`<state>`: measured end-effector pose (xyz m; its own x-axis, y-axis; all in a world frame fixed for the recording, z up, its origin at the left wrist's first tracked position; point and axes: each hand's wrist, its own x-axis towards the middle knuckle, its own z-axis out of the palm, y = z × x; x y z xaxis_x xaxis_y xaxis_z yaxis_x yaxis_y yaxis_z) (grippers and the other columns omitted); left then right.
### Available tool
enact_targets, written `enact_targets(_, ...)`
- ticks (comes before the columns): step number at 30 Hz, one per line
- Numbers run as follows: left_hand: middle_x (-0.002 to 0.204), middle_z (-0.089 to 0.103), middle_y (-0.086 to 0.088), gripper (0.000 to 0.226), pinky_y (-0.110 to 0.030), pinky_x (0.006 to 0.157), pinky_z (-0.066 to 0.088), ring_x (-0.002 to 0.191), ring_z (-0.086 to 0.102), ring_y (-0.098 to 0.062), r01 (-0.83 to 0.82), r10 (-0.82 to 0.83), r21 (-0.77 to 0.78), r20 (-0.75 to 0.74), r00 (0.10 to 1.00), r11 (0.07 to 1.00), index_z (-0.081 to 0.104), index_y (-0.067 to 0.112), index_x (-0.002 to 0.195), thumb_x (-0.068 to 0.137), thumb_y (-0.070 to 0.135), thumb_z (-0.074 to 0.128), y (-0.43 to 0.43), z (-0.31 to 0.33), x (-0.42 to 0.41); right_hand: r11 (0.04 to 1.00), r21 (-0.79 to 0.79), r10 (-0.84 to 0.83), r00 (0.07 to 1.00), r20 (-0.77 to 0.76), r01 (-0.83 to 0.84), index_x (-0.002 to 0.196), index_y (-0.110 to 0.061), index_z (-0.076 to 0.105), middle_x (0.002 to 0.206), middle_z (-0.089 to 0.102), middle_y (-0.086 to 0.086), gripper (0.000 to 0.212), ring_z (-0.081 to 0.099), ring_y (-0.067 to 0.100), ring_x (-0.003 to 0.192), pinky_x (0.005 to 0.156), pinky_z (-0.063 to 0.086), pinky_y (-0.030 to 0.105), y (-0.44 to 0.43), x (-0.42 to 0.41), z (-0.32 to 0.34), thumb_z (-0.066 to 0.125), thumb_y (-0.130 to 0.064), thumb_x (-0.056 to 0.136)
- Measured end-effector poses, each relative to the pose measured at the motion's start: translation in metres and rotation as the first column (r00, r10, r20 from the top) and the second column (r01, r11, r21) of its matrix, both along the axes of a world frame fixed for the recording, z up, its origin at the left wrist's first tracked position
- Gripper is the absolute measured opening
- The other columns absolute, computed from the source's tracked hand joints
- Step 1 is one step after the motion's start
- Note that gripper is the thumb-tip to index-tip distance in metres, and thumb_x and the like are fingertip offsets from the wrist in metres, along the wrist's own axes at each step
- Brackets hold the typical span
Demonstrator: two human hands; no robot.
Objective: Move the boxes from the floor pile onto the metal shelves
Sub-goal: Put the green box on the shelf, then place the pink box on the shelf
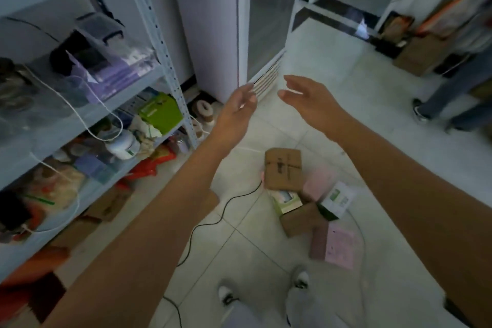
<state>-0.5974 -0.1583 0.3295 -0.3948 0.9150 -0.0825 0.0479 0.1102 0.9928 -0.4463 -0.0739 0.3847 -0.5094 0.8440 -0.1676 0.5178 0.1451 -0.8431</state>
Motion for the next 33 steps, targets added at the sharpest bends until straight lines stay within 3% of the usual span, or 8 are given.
enact_targets(4, 0.135, 0.053, 0.004, 0.043, -0.034, 0.109, 0.041, 0.127, 0.052, -0.016, 0.091, -0.091, -0.011, -0.033, 0.995, 0.996, 0.044, 0.019, 0.145, 0.103, 0.029, 0.048, 0.036, 0.003, 0.052, 0.997, 0.031, -0.069, 0.997, 0.014, 0.069, 0.144, -0.023, 0.046, 0.150, 0.046, -0.001, 0.051, 0.047, 0.011, 0.130, 0.094, 0.032, 0.019, 0.021, 0.055, -0.002, 0.059, -0.034, 0.097)
enact_targets(11, 0.143, 0.050, 0.001, 0.043, -0.034, 0.109, 0.039, 0.130, 0.050, -0.017, 0.114, -0.117, -0.060, -0.041, 0.992, 0.992, 0.042, 0.023, 0.144, 0.103, 0.034, 0.046, 0.078, -0.017, 0.153, 0.998, -0.028, -0.049, 0.999, 0.002, 0.049, 0.146, -0.027, 0.044, 0.150, 0.044, -0.002, 0.055, 0.047, 0.006, 0.123, 0.096, 0.037, 0.022, 0.076, 0.145, -0.031, 0.059, -0.041, 0.095)
enact_targets(15, 0.134, 0.055, 0.000, 0.042, -0.027, 0.101, 0.044, 0.123, 0.055, -0.014, 0.057, -0.053, -0.172, 0.029, 0.998, 0.983, 0.043, 0.021, 0.144, 0.103, 0.031, 0.047, 0.099, -0.063, 0.225, 0.987, -0.162, -0.023, 1.000, 0.017, 0.026, 0.144, -0.027, 0.046, 0.148, 0.046, -0.002, 0.052, 0.047, 0.004, 0.113, 0.070, 0.040, 0.008, 0.106, 0.207, -0.081, 0.060, -0.038, 0.095)
enact_targets(19, 0.106, 0.059, -0.007, 0.031, -0.017, 0.077, 0.048, 0.094, 0.060, -0.011, 0.018, 0.059, -0.295, 0.250, 0.966, 0.955, 0.050, 0.000, 0.132, 0.103, 0.010, 0.049, 0.106, -0.133, 0.295, 0.954, -0.296, -0.023, 0.996, 0.085, 0.047, 0.144, -0.025, 0.047, 0.147, 0.047, 0.000, 0.052, 0.050, 0.015, 0.125, 0.094, 0.041, 0.024, 0.128, 0.267, -0.154, 0.060, -0.035, 0.095)
enact_targets(22, 0.110, 0.060, -0.001, 0.019, -0.021, 0.084, 0.048, 0.100, 0.059, -0.011, 0.038, 0.079, -0.408, 0.265, 0.961, 0.912, 0.052, 0.014, 0.121, 0.102, 0.015, 0.050, 0.107, -0.198, 0.336, 0.925, -0.369, -0.049, 0.990, 0.131, 0.095, 0.142, -0.024, 0.050, 0.145, 0.050, -0.001, 0.049, 0.058, 0.019, 0.119, 0.098, 0.047, 0.035, 0.138, 0.302, -0.217, 0.061, -0.032, 0.095)
enact_targets(26, 0.119, 0.062, 0.000, 0.019, -0.032, 0.092, 0.048, 0.110, 0.059, -0.015, 0.004, 0.187, -0.570, 0.277, 0.943, 0.821, 0.055, 0.030, 0.118, 0.100, 0.026, 0.052, 0.103, -0.292, 0.374, 0.886, -0.417, -0.136, 0.973, 0.186, 0.204, 0.140, -0.020, 0.052, 0.137, 0.057, 0.002, 0.044, 0.059, 0.018, 0.116, 0.086, 0.048, 0.025, 0.145, 0.341, -0.312, 0.058, -0.025, 0.096)
enact_targets(31, 0.101, 0.059, 0.003, 0.013, -0.038, 0.093, 0.046, 0.103, 0.055, -0.019, -0.007, 0.325, -0.761, 0.269, 0.907, 0.649, 0.056, 0.030, 0.095, 0.100, 0.024, 0.045, 0.077, -0.419, 0.415, 0.803, -0.480, -0.238, 0.929, 0.285, 0.353, 0.141, -0.020, 0.050, 0.138, 0.055, 0.003, 0.044, 0.055, 0.022, 0.123, 0.102, 0.046, 0.037, 0.135, 0.375, -0.436, 0.055, -0.025, 0.098)
enact_targets(33, 0.113, 0.060, 0.003, 0.017, -0.043, 0.102, 0.046, 0.112, 0.057, -0.021, 0.016, 0.326, -0.793, 0.268, 0.907, 0.609, 0.058, 0.030, 0.108, 0.101, 0.025, 0.043, 0.064, -0.465, 0.428, 0.811, -0.487, -0.193, 0.934, 0.302, 0.325, 0.141, -0.017, 0.050, 0.140, 0.054, 0.005, 0.043, 0.054, 0.023, 0.124, 0.105, 0.044, 0.039, 0.125, 0.388, -0.479, 0.053, -0.027, 0.099)
